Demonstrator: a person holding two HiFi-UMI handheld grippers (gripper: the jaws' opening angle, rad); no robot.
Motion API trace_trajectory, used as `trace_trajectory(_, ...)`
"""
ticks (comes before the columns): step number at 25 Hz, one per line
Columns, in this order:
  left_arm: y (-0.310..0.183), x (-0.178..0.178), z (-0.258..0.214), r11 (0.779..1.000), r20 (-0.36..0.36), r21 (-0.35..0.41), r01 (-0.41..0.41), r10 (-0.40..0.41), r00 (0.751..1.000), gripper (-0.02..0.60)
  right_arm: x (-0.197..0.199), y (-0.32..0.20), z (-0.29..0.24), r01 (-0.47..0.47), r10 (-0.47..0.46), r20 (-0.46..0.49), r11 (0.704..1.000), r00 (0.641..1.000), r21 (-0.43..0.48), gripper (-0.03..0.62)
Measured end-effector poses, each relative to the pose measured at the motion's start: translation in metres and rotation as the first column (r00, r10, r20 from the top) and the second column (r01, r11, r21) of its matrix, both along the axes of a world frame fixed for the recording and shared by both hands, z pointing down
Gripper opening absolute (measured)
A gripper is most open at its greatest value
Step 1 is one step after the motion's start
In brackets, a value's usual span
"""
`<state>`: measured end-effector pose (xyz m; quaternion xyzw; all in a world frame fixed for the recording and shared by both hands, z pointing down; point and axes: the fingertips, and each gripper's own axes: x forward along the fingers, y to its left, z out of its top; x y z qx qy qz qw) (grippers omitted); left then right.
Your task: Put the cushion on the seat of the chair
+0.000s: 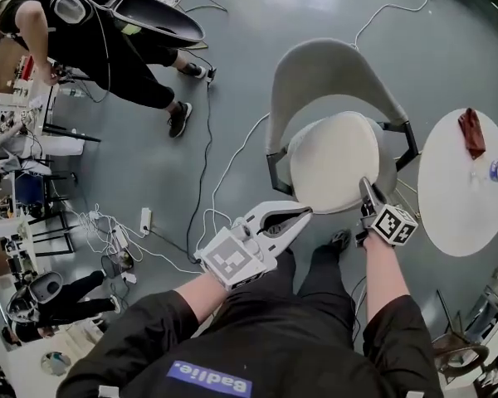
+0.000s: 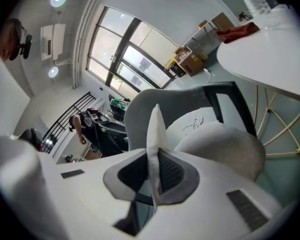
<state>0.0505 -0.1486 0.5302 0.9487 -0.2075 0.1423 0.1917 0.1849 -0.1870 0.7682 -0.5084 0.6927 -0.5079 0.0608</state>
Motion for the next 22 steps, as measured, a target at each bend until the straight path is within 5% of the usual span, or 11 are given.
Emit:
trace_trajectory(6,0.001,0.006,0.016,0.999,0.035,-0.038,-0.015,0.016,0.999,0.016,0.045,0.016,0.058,-0.089,0.088,-0.03,0.995,0.996,-0.051,0.051)
trace_trajectory(22,0.013,0.017,0.069,0.99,0.092,-0.142,-0.011,0.024,0.995,0.017,0.09,0.022,0.179,-0.131,0.09,-0.298,0.984,0.95,-0.122,0.096)
